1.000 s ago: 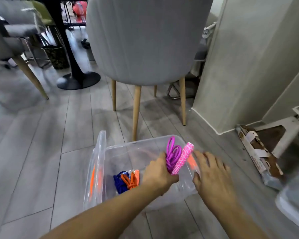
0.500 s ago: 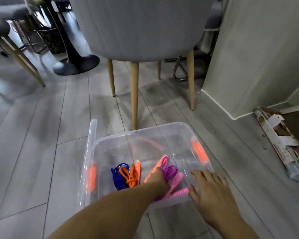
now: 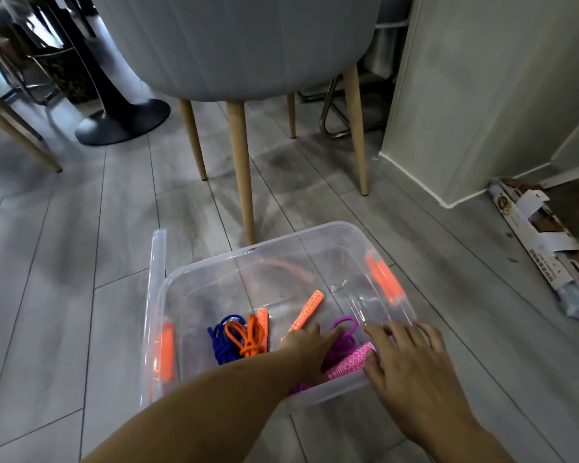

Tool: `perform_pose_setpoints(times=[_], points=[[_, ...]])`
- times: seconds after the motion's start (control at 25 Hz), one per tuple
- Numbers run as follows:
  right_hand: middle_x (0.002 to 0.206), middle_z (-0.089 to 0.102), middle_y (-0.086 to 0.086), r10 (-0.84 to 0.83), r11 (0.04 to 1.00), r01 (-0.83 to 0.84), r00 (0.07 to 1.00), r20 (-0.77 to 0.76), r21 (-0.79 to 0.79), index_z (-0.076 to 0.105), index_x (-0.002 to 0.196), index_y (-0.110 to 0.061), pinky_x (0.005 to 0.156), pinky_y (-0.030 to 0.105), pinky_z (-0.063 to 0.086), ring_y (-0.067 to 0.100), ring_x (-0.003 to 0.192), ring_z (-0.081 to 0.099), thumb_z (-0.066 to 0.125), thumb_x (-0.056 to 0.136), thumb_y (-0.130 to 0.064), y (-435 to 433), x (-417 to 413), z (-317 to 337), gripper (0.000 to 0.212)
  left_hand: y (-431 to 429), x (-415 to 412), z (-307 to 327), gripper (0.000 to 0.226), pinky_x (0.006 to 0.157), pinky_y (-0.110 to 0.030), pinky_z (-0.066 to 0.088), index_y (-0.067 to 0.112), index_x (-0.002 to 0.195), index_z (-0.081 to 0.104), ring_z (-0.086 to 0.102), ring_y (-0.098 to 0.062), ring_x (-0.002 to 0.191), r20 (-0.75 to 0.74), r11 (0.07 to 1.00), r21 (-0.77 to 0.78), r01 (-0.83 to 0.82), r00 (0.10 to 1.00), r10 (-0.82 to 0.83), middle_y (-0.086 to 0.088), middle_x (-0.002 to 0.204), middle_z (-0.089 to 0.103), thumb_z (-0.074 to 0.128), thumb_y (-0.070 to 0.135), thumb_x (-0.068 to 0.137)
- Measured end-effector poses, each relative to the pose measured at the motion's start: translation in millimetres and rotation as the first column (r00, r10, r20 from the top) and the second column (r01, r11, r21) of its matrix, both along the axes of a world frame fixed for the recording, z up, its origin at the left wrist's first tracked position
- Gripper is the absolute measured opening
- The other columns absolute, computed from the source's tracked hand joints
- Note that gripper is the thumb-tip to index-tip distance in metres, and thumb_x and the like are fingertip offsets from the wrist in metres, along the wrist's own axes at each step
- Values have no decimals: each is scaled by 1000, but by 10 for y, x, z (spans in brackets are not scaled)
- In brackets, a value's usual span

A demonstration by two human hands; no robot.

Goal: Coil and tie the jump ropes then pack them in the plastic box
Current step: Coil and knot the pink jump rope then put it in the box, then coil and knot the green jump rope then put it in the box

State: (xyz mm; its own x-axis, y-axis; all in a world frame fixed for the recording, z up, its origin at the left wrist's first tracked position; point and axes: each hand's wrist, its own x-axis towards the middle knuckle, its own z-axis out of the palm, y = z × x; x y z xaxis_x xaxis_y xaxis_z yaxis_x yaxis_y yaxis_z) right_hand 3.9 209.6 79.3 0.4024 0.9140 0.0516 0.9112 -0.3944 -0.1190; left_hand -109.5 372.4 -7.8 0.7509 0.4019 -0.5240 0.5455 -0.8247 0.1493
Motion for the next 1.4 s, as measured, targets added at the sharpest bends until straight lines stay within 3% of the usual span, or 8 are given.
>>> perform_pose_setpoints(times=[0.12, 0.24, 0.4, 0.52, 0.68, 0.8, 1.0, 1.4], points=[[98, 62, -7, -13, 999, 13, 1000, -1, -30, 64, 115, -30, 107, 43, 36, 15, 93, 62, 32, 92, -41, 5, -3, -4, 41, -56, 59, -86, 97, 91, -47, 50, 16, 156, 7, 58, -42, 117, -40, 964, -27, -266, 964, 264, -22, 132, 54, 69, 39, 85], [96, 63, -6, -23, 998, 22, 1000, -3, -55, 65, 113, -29, 107, 44, 40, 14, 90, 64, 33, 91, -42, 27, -19, -4, 41, 11, 31, -128, 94, 99, -43, 49, 8, 153, 12, 57, -36, 123, -52, 779, -43, -626, 780, 624, -15, 134, 57, 69, 27, 80], [97, 64, -6, -9, 998, 8, 1000, -13, -60, 64, 114, -29, 111, 44, 39, 14, 93, 64, 29, 93, -42, 34, -39, -12, 43, 62, -8, -197, 63, 97, -40, 48, 5, 141, 28, 56, -33, 125, -58, 573, 43, -818, 571, 819, -15, 132, 58, 61, 18, 89], [103, 64, -7, 23, 999, -24, 1000, -16, -49, 63, 117, -30, 116, 41, 34, 14, 99, 63, 28, 95, -42, 28, -58, -31, 44, 42, -74, -135, 78, 103, -45, 48, 4, 151, 18, 53, -36, 127, -133, 412, 12, -911, 407, 904, -21, 139, 49, 62, 23, 90], [108, 66, -8, 27, 1000, -27, 999, -38, 12, 64, 116, -28, 108, 38, 45, 14, 101, 64, 34, 94, -42, 80, -88, 74, 40, 71, -179, 45, 115, 107, -47, 42, 5, 155, 7, 44, -41, 134, -188, 524, -33, -851, 520, 833, -22, 151, 30, 74, 58, 77], [117, 67, -4, 3, 999, 0, 998, -61, 49, 64, 121, -24, 96, 38, 53, 17, 105, 66, 51, 90, -37, 56, -40, 185, 36, 101, -180, 183, 86, 109, -49, 40, 9, 151, 20, 40, -42, 135, -108, 674, 29, -739, 668, 737, -19, 149, 33, 59, 53, 87], [140, 53, -2, -55, 998, 56, 996, -68, 25, 46, 144, -25, 108, 38, 41, 20, 121, 55, 50, 91, -37, -207, 42, 523, 55, -128, -118, 736, 49, 103, -48, 39, 22, 138, 41, 48, -35, 127, 204, 901, 28, -433, 885, 419, -9, 144, 45, 45, 46, 96], [162, 24, -1, -266, 958, 271, 962, -69, 88, 17, 157, -31, 122, 40, 18, 23, 146, 26, 43, 100, -40, -1272, 281, 1757, 63, -1286, 351, 2525, 56, 112, -42, 33, 32, 149, 36, 37, -24, 139, 556, 983, 183, 7, 824, -110, 3, 156, 33, 50, 41, 95]])
